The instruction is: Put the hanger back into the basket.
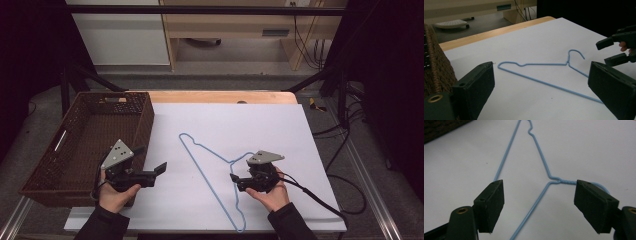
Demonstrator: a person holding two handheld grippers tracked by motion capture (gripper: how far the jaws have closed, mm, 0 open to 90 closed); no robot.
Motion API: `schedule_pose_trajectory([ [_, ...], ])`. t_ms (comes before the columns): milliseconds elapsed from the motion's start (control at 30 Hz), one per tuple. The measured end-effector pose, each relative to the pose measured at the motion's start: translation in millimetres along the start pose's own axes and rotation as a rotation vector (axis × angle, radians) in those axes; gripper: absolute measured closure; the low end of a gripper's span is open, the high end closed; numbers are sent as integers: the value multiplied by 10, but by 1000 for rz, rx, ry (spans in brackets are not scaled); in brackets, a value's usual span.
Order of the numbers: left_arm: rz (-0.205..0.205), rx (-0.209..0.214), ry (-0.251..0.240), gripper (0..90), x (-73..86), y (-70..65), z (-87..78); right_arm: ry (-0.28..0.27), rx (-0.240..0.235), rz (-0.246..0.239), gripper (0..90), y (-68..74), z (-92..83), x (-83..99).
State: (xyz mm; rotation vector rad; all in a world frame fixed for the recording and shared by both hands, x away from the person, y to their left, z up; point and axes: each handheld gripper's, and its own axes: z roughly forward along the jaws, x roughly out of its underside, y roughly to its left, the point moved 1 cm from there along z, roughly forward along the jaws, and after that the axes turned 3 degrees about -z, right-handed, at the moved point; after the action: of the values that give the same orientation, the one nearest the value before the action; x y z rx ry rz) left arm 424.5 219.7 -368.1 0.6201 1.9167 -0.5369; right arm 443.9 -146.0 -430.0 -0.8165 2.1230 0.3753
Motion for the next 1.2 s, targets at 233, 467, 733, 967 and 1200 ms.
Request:
schedule_pose_trajectory([
  [233,2,5,11,69,21,-29,44,76,9,5,311,29,213,73],
  [467,6,9,23,70,41,-53,79,161,10,23,433,51,368,142],
  [733,7,12,40,72,65,-68,116,216,2,28,545,64,435,184],
  [967,7,11,43,73,68,-66,125,243,13,31,662,112,474,203],
  [1200,13,8,54,76,82,-89,153,255,33,22,762,162,481,189],
])
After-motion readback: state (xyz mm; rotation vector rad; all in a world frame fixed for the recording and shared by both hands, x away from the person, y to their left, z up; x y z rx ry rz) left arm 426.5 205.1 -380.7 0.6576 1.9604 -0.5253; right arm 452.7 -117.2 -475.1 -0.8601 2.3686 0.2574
